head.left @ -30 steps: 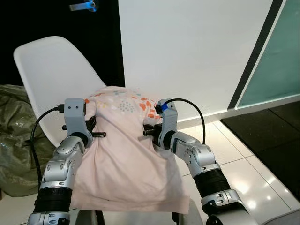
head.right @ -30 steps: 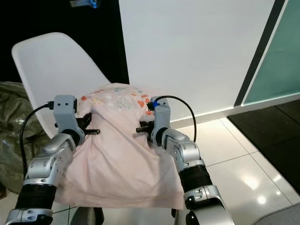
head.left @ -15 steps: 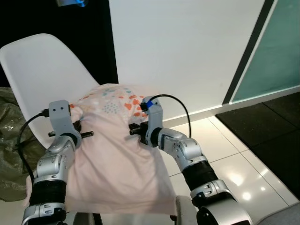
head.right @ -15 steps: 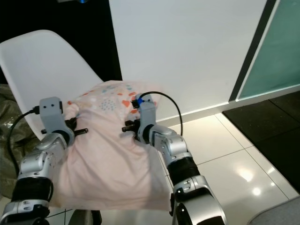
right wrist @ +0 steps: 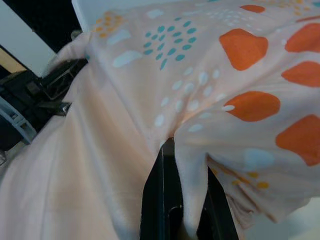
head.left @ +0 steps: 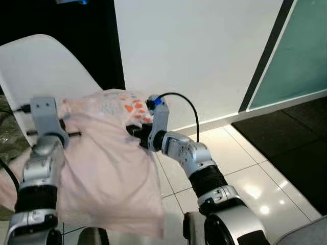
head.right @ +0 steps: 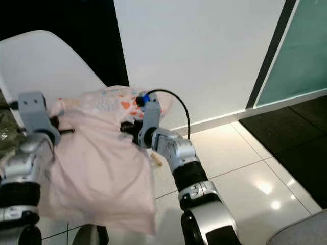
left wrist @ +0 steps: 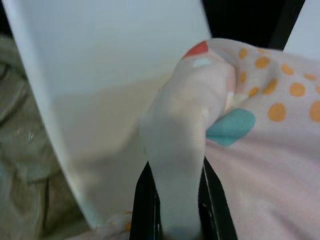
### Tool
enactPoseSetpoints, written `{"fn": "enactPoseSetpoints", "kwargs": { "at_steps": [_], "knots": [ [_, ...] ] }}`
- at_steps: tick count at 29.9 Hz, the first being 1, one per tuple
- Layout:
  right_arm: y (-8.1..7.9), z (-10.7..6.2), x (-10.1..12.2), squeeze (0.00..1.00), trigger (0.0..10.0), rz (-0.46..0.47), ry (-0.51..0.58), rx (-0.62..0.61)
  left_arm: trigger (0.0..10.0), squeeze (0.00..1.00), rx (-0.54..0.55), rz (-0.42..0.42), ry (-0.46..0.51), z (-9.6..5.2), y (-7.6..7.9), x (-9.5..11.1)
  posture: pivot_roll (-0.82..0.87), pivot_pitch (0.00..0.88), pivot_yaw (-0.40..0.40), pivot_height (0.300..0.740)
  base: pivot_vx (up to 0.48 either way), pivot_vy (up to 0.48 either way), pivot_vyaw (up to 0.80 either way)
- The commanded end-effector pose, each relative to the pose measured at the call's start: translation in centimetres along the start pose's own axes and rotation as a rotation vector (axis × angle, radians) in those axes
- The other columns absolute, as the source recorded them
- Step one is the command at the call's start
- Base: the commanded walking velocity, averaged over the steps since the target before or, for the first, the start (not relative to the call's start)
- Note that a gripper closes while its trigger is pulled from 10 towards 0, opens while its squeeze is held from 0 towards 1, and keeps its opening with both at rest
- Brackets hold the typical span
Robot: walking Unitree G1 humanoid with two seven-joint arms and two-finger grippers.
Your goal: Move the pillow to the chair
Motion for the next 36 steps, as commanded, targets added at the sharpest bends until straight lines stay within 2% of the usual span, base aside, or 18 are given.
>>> {"fn": "enactPoseSetpoints", "kwargs": {
  "at_steps": [1,7,8,9,10,16,17,19,23,26,29,30,31,32,33,34,35,36],
  "knots": [
    [-1.4,0.7,0.1,0.00,10.0,0.001,0.016,0.041,10.0,0.00,0.031,0.039,0.049,0.1,-0.6,1.1,-0.08,0.048,-0.030,0.525,0.000,0.000,0.00],
    [-1.2,0.6,-1.2,0.00,10.0,-0.031,-0.019,0.033,10.0,0.00,0.029,0.060,-0.002,-0.1,-0.3,-0.7,-0.09,0.048,-0.034,0.525,0.000,0.000,0.00],
    [-1.1,0.5,-1.4,0.38,10.0,-0.022,-0.020,0.036,10.0,0.29,0.025,0.056,-0.014,-0.2,-0.3,-1.1,-0.09,0.046,-0.033,0.525,0.000,0.000,0.00],
    [-1.1,0.5,-1.4,0.38,10.0,-0.022,-0.020,0.036,10.0,0.29,0.025,0.056,-0.014,-0.2,-0.3,-1.1,-0.09,0.046,-0.033,0.525,0.000,0.000,0.00],
    [-0.6,0.1,-1.4,1.00,10.0,0.008,-0.018,0.040,10.0,1.00,0.041,0.077,-0.020,-0.3,-0.6,-1.4,-0.10,0.041,-0.037,0.525,0.000,0.000,0.00],
    [0.3,-0.5,-1.5,1.00,10.0,0.032,-0.018,0.030,10.0,1.00,0.096,0.132,0.007,-0.2,-2.0,-0.7,-0.12,0.028,-0.038,0.525,0.000,0.000,0.00],
    [0.8,-0.9,-1.4,1.00,10.0,0.045,-0.012,0.023,10.0,1.00,0.138,0.168,0.028,-0.2,-3.3,0.0,-0.12,0.023,-0.034,0.525,0.000,0.000,0.00],
    [1.3,-1.3,-1.2,1.00,10.0,0.058,0.001,0.015,10.0,1.00,0.176,0.210,0.051,-0.3,-4.5,0.7,-0.12,0.020,-0.034,0.525,0.000,0.000,0.00],
    [1.4,-1.4,-1.1,1.00,10.0,0.060,0.005,0.013,10.0,1.00,0.186,0.223,0.057,-0.4,-4.8,0.9,-0.12,0.020,-0.033,0.525,0.000,0.000,0.00],
    [3.2,-2.6,-0.7,1.00,10.0,0.063,0.020,-0.033,10.0,1.00,0.234,0.267,0.113,-0.6,-6.3,2.8,-0.12,0.009,-0.032,0.525,0.000,0.000,0.00],
    [4.7,-3.5,-0.4,0.93,10.0,0.064,0.031,-0.070,10.0,1.00,0.232,0.264,0.156,-0.9,-6.2,3.9,-0.12,0.007,-0.032,0.525,0.000,0.000,0.00],
    [5.0,-3.8,-0.2,0.37,10.0,0.069,0.038,-0.077,10.0,1.00,0.220,0.253,0.171,-1.0,-5.9,4.2,-0.12,0.007,-0.033,0.525,0.000,0.000,0.00],
    [5.7,-4.2,0.2,0.00,10.0,0.071,0.055,-0.097,10.0,1.00,0.174,0.206,0.202,-1.1,-5.0,4.9,-0.12,0.004,-0.035,0.525,0.000,0.000,0.00],
    [5.7,-4.2,0.2,0.00,10.0,0.071,0.055,-0.097,10.0,1.00,0.174,0.206,0.202,-1.1,-5.0,4.9,-0.12,0.004,-0.035,0.525,0.000,0.000,0.00],
    [6.7,-5.0,1.0,0.00,10.0,0.080,0.093,-0.129,10.0,1.00,0.065,0.066,0.244,-1.4,-3.0,5.8,-0.12,0.003,-0.028,0.525,0.000,0.000,0.00],
    [7.2,-5.3,1.3,0.00,10.0,0.086,0.111,-0.140,10.0,1.00,0.012,-0.007,0.258,-1.6,-2.2,6.2,-0.12,0.002,-0.026,0.525,0.000,0.000,0.00],
    [7.2,-5.3,1.3,0.00,10.0,0.086,0.111,-0.140,10.0,1.00,0.012,-0.007,0.258,-1.6,-2.2,6.2,-0.12,0.002,-0.026,0.525,0.000,0.000,0.00],
    [7.7,-5.9,1.8,0.00,10.0,0.098,0.141,-0.147,10.0,1.00,-0.120,-0.163,0.262,-2.3,0.3,6.4,-0.12,0.004,-0.013,0.525,0.000,0.000,0.00]
  ]
}}
Point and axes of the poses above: a point about 5 cm out from each wrist's last joint towards the gripper, its own z axis pointing out of the wrist towards the gripper, its own x axis along the axis of the wrist's last joint, y = z × x, the point moved 5 cm from there along z, pointing out of the wrist towards the gripper, and after that the axes turned 6 degrees about -z, right-handed, at the moved point
